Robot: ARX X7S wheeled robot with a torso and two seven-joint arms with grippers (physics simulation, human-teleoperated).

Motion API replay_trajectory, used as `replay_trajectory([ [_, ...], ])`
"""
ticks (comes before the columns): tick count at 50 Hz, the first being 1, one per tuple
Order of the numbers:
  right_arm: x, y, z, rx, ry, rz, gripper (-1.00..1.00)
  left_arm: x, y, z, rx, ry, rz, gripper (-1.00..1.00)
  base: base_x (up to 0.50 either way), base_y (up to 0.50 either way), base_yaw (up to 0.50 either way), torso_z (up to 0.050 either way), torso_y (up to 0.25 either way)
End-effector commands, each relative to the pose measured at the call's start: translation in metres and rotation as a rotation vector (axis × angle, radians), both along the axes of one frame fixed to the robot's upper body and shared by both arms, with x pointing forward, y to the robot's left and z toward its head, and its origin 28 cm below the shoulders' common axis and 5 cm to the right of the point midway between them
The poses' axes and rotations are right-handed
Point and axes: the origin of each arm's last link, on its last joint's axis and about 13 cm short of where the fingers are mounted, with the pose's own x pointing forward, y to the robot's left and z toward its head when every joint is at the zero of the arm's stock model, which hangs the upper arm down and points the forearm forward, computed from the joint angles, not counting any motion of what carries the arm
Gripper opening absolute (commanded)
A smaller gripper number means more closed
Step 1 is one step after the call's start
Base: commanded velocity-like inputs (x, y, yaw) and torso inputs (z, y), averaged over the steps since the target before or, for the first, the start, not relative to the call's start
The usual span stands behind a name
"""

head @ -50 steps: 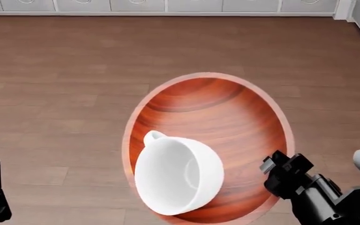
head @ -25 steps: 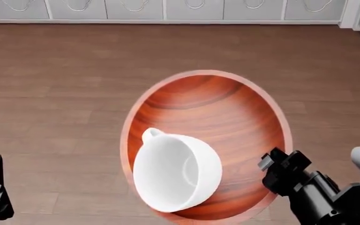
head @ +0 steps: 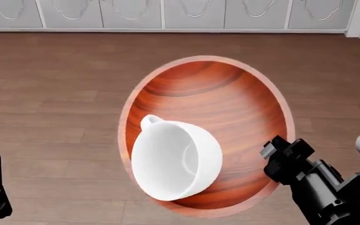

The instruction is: Place the cup inside the bowl on the dining table and move the bowl to any counter.

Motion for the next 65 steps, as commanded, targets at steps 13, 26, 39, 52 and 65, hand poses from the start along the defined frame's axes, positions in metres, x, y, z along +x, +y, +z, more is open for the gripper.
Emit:
replay_trajectory([
  [13,-0.001,0.002,0.003,0.027,-0.043,0.028,-1.00,-0.001,0.002,-0.001,-0.006,-0.018,-0.002,1.00,0.50,0.00,0.00,0.000,0.002],
  [26,-0.001,0.001,0.002,0.029,-0.041,0.023,-1.00,-0.001,0.001,-0.002,-0.007,-0.016,-0.004,1.00,0.50,0.00,0.00,0.000,0.002],
  [39,-0.001,0.001,-0.001,0.030,-0.038,0.023,-1.00,-0.002,0.001,-0.004,-0.010,-0.012,-0.004,1.00,0.50,0.00,0.00,0.001,0.002],
  [52,-0.002,0.001,-0.002,0.029,-0.038,0.026,-1.00,-0.005,0.005,-0.006,-0.012,-0.009,-0.004,1.00,0.50,0.00,0.00,0.000,0.002],
  [65,-0.003,0.000,-0.004,0.032,-0.036,0.018,-1.00,-0.001,0.000,-0.006,-0.009,-0.006,-0.007,1.00,0.50,0.00,0.00,0.000,0.002],
])
